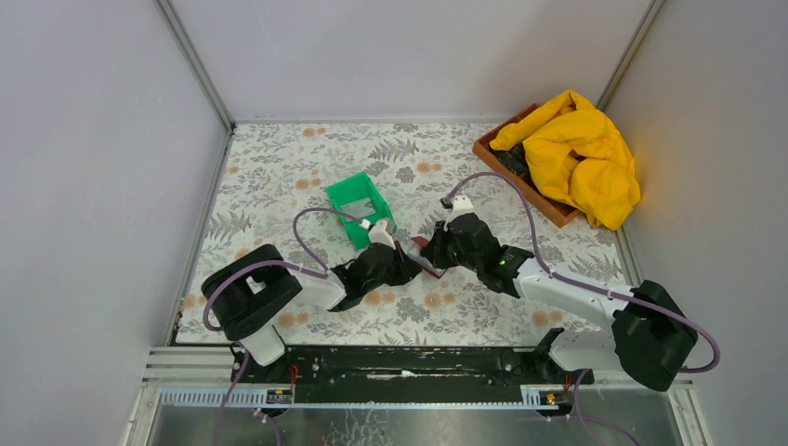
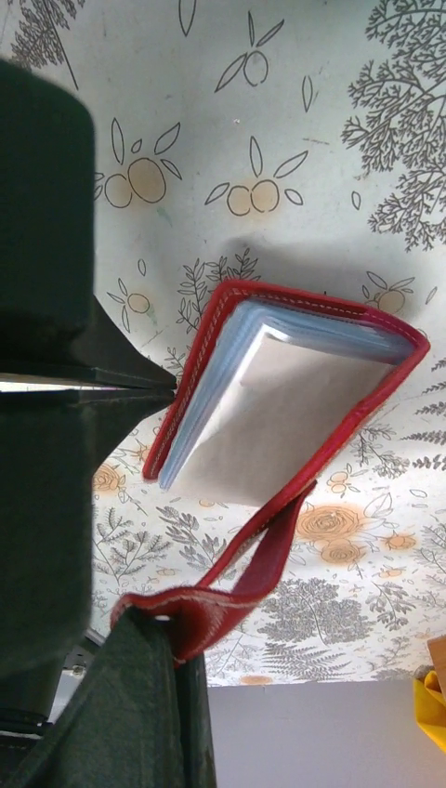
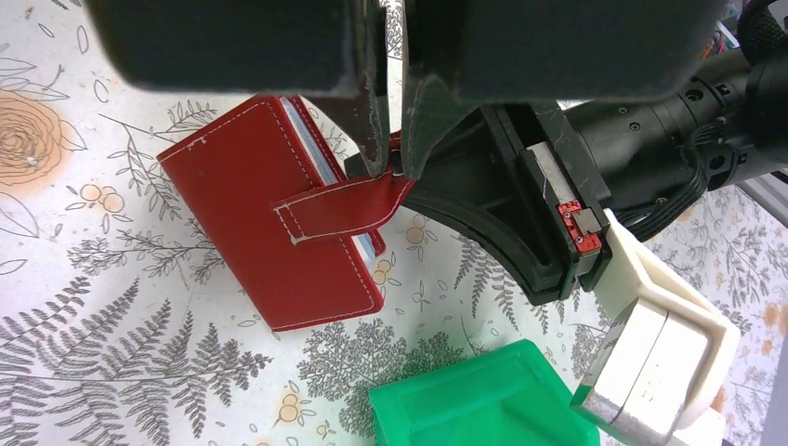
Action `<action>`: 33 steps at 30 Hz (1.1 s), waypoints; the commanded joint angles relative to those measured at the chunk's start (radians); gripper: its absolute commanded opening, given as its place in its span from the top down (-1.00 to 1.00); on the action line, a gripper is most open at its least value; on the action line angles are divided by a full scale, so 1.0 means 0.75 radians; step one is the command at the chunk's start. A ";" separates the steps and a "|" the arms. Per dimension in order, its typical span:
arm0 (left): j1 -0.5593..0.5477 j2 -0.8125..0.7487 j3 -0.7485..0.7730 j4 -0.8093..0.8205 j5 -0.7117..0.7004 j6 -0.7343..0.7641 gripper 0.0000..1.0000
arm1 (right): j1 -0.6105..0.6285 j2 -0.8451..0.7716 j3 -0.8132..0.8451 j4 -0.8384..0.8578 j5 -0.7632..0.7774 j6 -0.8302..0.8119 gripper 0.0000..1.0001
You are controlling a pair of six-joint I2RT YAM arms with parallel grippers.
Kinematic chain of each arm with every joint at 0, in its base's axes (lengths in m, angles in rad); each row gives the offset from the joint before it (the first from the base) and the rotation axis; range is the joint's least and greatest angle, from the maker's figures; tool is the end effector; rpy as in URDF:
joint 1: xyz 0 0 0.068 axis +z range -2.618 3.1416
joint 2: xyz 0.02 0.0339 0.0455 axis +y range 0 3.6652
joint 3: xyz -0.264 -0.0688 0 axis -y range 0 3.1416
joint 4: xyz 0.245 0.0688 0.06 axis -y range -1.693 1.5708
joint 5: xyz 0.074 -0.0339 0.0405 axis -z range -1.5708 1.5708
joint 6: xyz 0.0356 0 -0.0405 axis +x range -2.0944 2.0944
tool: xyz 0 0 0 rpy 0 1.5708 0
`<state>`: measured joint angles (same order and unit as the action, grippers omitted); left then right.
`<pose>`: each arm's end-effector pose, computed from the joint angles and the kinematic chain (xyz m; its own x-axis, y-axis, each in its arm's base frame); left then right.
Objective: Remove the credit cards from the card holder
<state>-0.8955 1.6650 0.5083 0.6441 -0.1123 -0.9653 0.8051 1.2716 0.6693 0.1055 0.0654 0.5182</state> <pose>0.1867 -0.2267 0.1225 -0.7620 -0.3555 -0.5412 0.1546 0.7117 -0.6853 0.1918 0.1962 0.2242 -0.6235 0.0646 -0.7791 -0.4267 0.8069 0.4084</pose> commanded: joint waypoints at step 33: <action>-0.005 0.088 0.180 0.043 -0.110 0.351 0.41 | -0.233 -0.103 -0.160 0.127 -0.199 0.202 1.00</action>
<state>-0.8963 1.6901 0.5781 0.6647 -0.1337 -0.7708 0.6575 1.1957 0.5674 0.1307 -0.0368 0.6353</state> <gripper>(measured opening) 0.287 0.022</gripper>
